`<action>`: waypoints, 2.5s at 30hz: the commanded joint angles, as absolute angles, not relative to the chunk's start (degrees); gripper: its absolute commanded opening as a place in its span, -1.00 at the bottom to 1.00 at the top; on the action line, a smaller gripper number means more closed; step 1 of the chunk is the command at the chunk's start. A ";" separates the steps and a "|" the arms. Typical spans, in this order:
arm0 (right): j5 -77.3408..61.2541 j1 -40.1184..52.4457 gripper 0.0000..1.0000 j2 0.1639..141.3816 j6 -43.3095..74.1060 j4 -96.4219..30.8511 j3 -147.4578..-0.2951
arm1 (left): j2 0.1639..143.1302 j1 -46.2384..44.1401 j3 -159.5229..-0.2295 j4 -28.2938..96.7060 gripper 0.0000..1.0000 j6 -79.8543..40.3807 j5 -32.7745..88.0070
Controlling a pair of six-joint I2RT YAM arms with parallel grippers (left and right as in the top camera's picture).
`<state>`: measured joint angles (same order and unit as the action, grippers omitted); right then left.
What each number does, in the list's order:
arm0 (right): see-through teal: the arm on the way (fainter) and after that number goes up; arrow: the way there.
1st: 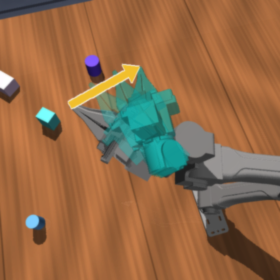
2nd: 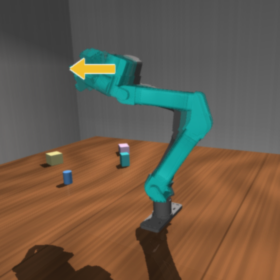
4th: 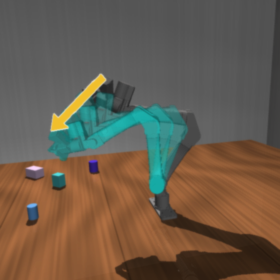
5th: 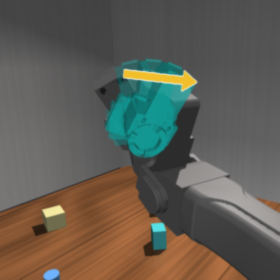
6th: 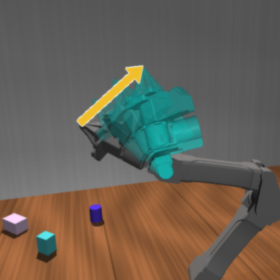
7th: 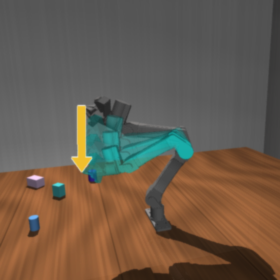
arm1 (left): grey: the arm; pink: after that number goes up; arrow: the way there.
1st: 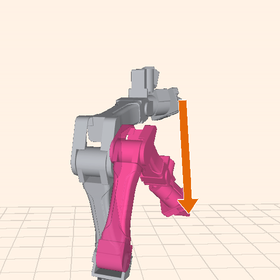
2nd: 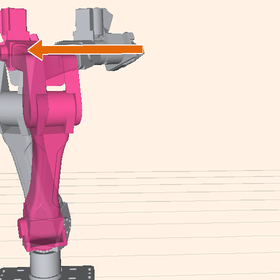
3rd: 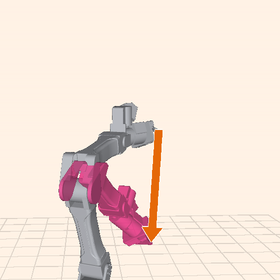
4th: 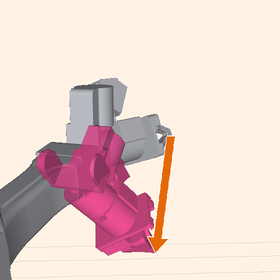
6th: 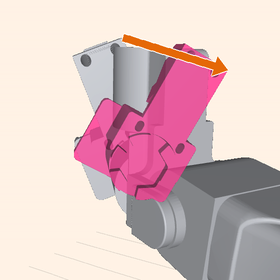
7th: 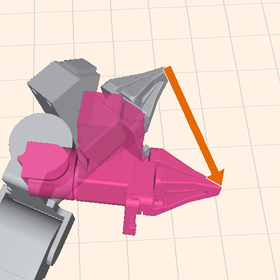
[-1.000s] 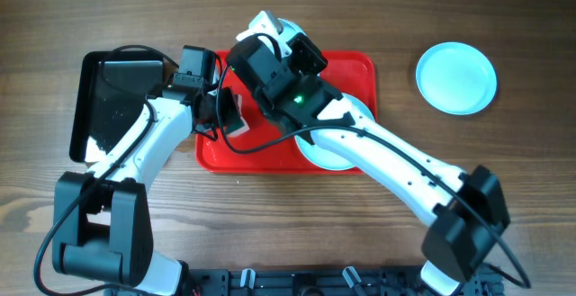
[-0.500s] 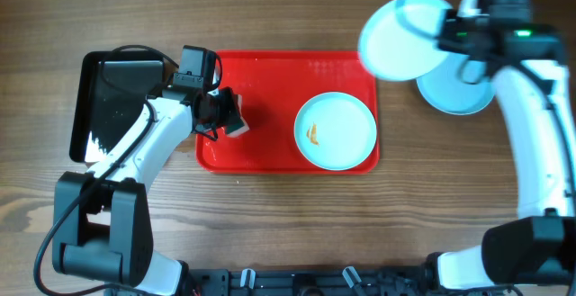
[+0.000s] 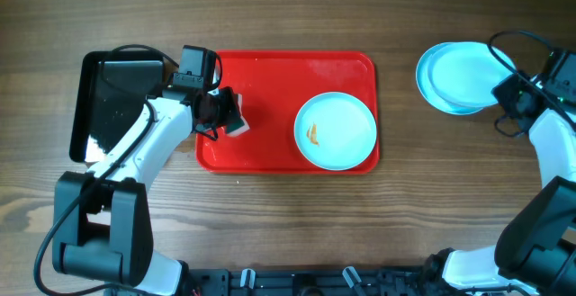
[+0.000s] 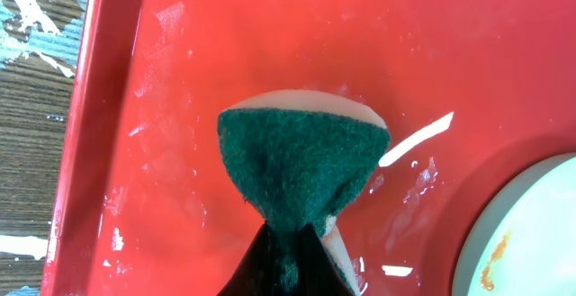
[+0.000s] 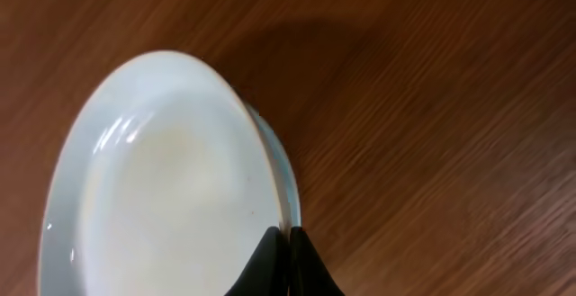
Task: Clean dirty plates on tray and stack at the side
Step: 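Lower the plate onto the cleaned plate and release it, then move the right gripper back to grasp the rim of the last plate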
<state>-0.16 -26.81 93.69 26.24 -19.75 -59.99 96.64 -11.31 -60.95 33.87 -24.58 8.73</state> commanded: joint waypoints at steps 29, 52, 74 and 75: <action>-17.43 -5.19 -0.18 82.78 13.63 -27.35 -59.88 | 97.21 -11.40 -60.60 32.12 -0.92 -24.88 9.41; -7.97 13.67 0.22 121.51 -13.21 -47.55 -86.13 | 97.21 -11.42 -60.60 32.36 -0.92 -24.91 9.58; -10.35 26.46 -0.52 122.17 2.11 -41.01 -87.11 | 89.71 -13.78 -62.26 35.09 -0.92 -22.79 16.49; -10.33 25.82 -0.46 122.15 3.31 -41.76 -88.07 | 89.71 -14.22 -62.26 35.51 -0.92 -22.79 16.49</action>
<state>-11.77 27.18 121.25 -1.13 -41.06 -86.08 90.41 -12.43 -61.12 34.72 -24.10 14.63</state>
